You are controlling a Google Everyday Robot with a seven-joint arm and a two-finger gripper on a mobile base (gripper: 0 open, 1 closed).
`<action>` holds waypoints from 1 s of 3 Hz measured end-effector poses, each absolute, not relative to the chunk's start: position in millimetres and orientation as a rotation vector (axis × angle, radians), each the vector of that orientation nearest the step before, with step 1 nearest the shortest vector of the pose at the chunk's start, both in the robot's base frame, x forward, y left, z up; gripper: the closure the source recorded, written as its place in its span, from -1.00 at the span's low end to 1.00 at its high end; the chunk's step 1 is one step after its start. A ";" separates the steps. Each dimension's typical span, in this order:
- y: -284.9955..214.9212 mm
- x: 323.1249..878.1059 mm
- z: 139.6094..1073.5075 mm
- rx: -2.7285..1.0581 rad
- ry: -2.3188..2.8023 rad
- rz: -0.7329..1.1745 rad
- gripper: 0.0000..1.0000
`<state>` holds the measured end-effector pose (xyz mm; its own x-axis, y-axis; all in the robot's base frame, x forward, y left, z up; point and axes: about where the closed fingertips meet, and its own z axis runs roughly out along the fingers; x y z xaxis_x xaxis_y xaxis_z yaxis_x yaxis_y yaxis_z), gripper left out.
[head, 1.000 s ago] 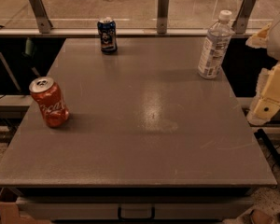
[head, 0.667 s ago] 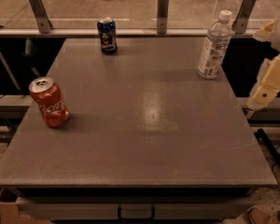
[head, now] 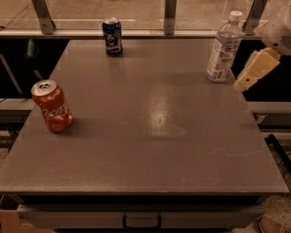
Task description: Move blue plastic bottle near coke can
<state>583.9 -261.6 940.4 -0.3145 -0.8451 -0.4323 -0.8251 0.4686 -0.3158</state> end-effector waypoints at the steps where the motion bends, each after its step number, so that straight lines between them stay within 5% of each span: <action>1: -260.3 619.5 929.5 -1.272 2.142 -0.036 -1.00; 3: -269.8 656.9 916.5 -1.080 2.079 0.055 -1.00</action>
Offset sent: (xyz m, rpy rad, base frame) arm 0.0884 -0.0207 -0.0194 0.2058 -0.2090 -0.1870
